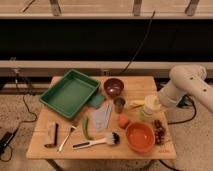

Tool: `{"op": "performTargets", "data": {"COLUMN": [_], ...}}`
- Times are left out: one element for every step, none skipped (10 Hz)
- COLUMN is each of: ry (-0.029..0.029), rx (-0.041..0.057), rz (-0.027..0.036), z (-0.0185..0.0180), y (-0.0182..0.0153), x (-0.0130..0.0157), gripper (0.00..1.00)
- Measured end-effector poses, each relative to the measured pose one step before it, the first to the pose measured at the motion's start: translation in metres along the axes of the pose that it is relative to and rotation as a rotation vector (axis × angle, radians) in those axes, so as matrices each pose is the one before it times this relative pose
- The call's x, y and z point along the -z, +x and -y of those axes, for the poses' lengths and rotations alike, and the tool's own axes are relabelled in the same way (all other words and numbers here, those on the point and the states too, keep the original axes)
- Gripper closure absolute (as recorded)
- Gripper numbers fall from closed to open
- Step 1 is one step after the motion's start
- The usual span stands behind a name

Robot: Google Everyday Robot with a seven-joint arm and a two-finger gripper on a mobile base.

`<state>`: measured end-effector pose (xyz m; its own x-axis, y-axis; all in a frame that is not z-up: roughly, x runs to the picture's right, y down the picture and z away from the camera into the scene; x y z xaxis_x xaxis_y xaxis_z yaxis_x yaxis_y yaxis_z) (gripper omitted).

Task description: Stack cups into tray

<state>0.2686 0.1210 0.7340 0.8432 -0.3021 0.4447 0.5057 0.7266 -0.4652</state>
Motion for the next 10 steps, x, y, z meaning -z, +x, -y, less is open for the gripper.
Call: {"op": "performTargets", "data": {"ry": [-0.00458, -0.00358, -0.00243, -0.00309, -0.00373, -0.00304, -0.00798, -0.00787, -0.00611, -0.00864], "rx": [0.00001, 0.00063, 0.00124, -0.00075, -0.00096, -0.00039, 0.00090, 0.00405, 0.00445, 0.00531], "rz": [0.00162, 0.00026, -0.00058, -0.00144, -0.00070, -0.00100, -0.00066, -0.00277, -0.00230, -0.00117], "z": [0.00175, 0.00267, 0.00262, 0.00189, 0.00141, 0.00092, 0.00008, -0.00048, -0.00053, -0.00097], "y": [0.00084, 0.00119, 0.00108, 0.00152, 0.00106, 0.00090, 0.00060, -0.00008, -0.00038, -0.00091], "x": [-0.00407, -0.00318, -0.00179, -0.00160, -0.00175, -0.00132, -0.00248, -0.00234, -0.00222, -0.00280], "gripper": [0.91, 0.91, 0.91, 0.91, 0.91, 0.91, 0.91, 0.88, 0.82, 0.70]}}
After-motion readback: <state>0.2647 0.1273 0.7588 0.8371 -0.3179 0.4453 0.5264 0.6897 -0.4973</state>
